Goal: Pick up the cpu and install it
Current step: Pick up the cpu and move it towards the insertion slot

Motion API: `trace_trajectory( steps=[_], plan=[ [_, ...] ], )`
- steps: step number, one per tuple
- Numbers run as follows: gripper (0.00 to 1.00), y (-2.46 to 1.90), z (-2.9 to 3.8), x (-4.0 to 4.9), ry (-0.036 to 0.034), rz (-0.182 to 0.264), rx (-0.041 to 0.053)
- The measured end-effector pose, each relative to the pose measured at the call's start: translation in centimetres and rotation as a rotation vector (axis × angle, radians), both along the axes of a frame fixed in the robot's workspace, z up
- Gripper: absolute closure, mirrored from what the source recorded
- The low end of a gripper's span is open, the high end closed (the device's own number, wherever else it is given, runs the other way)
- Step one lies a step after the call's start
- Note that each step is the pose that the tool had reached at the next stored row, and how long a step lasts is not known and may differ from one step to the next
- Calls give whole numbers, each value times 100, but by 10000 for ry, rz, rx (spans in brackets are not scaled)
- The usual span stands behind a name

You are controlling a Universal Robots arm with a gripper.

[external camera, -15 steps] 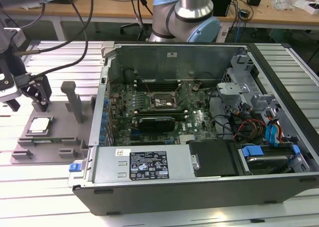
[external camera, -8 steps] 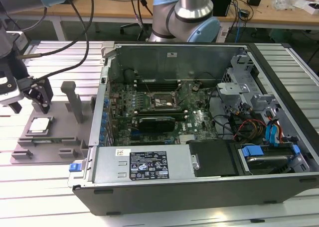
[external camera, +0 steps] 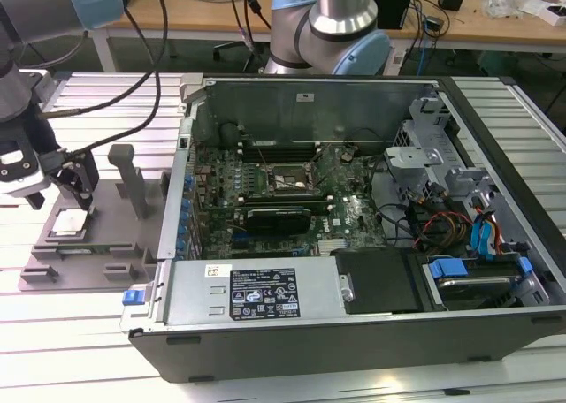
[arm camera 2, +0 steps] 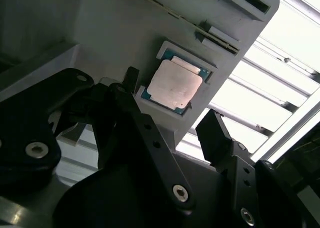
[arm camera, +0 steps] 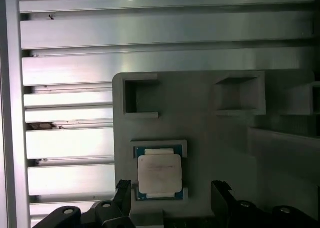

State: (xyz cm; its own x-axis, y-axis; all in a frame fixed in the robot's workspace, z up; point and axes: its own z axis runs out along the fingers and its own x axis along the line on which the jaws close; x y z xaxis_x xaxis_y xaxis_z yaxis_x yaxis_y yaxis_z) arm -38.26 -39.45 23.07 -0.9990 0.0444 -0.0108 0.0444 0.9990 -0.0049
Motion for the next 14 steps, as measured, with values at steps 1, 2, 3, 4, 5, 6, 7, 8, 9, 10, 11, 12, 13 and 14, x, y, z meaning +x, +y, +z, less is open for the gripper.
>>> trace_trajectory(
  steps=[1,2,3,4,5,6,7,8,9,10,11,12,13,14],
  plan=[
    [26,-2,-27,0,0,0,0],
    [26,-7,-58,1,1,2,0],
    [26,-10,-72,0,1,3,0],
    [26,-12,-88,0,0,2,0],
    [26,-14,-111,-1,1,1,0],
    [26,-16,-129,-1,0,3,-1],
    [26,-16,-141,0,0,4,0],
    [26,-17,-163,-1,1,5,0],
    [26,-18,-175,-2,1,6,-1],
    [26,-19,-186,-3,1,6,0],
    [26,-20,-199,-3,1,7,-1],
    [26,-21,-211,-4,1,6,-1],
    [26,-22,-222,-4,0,6,0],
    [26,-23,-234,-5,0,6,0]
  ],
)
